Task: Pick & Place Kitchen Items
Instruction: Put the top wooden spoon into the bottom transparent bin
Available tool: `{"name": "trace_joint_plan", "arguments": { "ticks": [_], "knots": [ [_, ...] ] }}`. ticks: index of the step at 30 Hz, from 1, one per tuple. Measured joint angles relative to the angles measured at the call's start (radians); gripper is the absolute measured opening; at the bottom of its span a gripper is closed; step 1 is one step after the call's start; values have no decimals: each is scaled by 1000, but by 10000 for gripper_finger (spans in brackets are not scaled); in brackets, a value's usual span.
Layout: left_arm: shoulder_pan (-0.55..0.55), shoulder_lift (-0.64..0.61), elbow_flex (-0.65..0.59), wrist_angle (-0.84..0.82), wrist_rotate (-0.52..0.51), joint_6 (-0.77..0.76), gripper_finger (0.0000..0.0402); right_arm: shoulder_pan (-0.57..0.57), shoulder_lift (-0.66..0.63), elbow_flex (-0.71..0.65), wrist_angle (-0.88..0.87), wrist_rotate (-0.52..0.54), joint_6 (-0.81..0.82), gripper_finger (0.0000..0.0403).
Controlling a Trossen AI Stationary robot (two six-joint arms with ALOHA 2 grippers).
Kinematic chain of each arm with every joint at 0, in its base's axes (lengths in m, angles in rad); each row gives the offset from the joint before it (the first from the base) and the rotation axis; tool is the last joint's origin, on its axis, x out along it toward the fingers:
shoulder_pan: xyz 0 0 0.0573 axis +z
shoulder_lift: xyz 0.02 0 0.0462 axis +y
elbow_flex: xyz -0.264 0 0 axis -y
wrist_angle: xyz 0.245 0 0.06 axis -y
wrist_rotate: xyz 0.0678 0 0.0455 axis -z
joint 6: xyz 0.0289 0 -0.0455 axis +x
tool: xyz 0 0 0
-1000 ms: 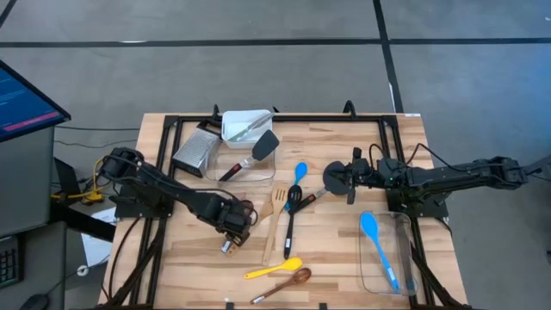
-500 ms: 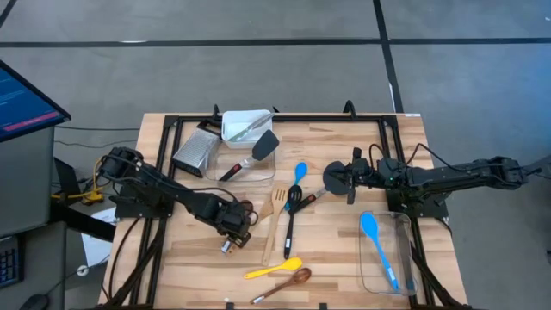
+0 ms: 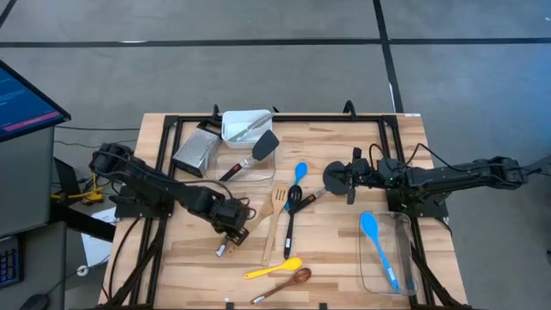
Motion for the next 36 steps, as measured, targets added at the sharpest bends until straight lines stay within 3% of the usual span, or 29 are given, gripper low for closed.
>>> {"name": "trace_joint_plan", "arguments": {
  "ticks": [6,20,36],
  "knots": [
    [0,-64,0,-5,-56,2,135,0,0,0,0,0,0,0],
    [0,-51,1,-28,-66,2,135,0,0,0,0,0,0,0],
    [0,139,2,-32,-68,-1,135,0,0,0,-24,0,0,0]
  ]
}}
